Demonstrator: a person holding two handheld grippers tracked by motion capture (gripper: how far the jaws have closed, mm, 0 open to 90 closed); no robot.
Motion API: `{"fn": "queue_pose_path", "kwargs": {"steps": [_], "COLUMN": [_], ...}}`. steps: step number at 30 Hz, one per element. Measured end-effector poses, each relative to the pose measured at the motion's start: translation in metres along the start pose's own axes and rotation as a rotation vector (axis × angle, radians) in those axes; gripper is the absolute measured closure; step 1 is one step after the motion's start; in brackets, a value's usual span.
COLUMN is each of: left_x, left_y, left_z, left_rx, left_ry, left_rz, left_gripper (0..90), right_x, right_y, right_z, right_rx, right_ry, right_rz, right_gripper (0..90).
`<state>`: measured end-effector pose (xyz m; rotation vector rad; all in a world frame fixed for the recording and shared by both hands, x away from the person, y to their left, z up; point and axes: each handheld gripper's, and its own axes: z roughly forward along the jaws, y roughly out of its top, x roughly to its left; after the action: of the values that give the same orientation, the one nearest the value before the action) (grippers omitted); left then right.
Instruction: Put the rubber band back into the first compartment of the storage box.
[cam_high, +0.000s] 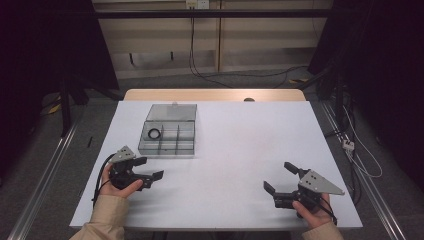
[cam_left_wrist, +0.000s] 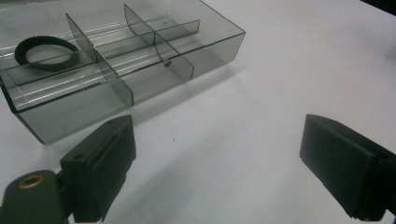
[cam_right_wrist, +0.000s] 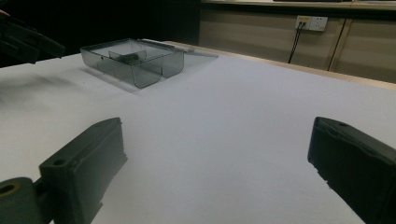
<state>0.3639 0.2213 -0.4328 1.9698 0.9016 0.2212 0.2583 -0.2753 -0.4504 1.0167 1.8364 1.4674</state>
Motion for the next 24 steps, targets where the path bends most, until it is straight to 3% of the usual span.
{"fn": "queue_pose_path", "kwargs": {"steps": [24], "left_x": [0.003], "left_y": [-0.017], "left_z": [-0.011], "left_rx": [-0.015], "left_ry": [0.016], "left_rz": [-0.002], "left_gripper": [9.9], "right_x": [0.001], "right_y": [0.000], "right_z": [0.001], "right_rx": [0.004], "right_ry": [0.001], "right_rz": [-0.006], "right_gripper": [3.6]}}
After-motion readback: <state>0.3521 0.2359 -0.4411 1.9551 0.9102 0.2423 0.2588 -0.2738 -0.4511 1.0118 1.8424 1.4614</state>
